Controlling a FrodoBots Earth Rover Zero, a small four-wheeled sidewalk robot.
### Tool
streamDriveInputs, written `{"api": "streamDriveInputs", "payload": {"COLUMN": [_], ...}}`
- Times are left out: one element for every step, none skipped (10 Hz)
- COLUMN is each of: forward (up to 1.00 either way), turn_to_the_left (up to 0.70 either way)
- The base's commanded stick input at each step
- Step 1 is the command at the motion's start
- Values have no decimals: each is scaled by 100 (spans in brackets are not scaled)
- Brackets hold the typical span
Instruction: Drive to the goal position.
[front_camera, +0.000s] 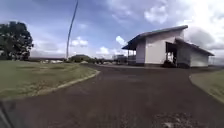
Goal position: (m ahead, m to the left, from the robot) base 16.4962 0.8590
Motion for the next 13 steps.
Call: {"api": "streamDriveInputs", "payload": {"forward": [85,85,85,85,85,85,85,85,85,85,85,85,85], "turn_to_the_left": [0,0,0,0,0,0,0,0,0,0,0,0,0]}}
